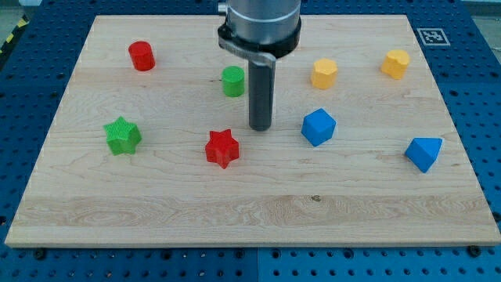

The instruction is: Push the blue cube diagonally to the top left of the blue triangle

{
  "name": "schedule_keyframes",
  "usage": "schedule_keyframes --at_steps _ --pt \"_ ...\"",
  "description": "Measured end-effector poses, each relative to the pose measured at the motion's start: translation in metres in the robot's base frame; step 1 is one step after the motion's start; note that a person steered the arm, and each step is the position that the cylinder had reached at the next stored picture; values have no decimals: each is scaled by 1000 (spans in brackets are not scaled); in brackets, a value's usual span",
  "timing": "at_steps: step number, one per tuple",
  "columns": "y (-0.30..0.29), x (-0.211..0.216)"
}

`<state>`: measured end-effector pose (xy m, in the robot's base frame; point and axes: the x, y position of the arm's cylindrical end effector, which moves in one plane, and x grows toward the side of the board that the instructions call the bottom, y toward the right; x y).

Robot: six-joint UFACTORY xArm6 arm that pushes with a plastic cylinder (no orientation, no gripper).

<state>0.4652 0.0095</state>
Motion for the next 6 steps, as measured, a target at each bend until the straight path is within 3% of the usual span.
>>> schedule_keyframes --at_steps 3,5,6 --pt "140 6" --pt "125 -56" --pt "155 -66"
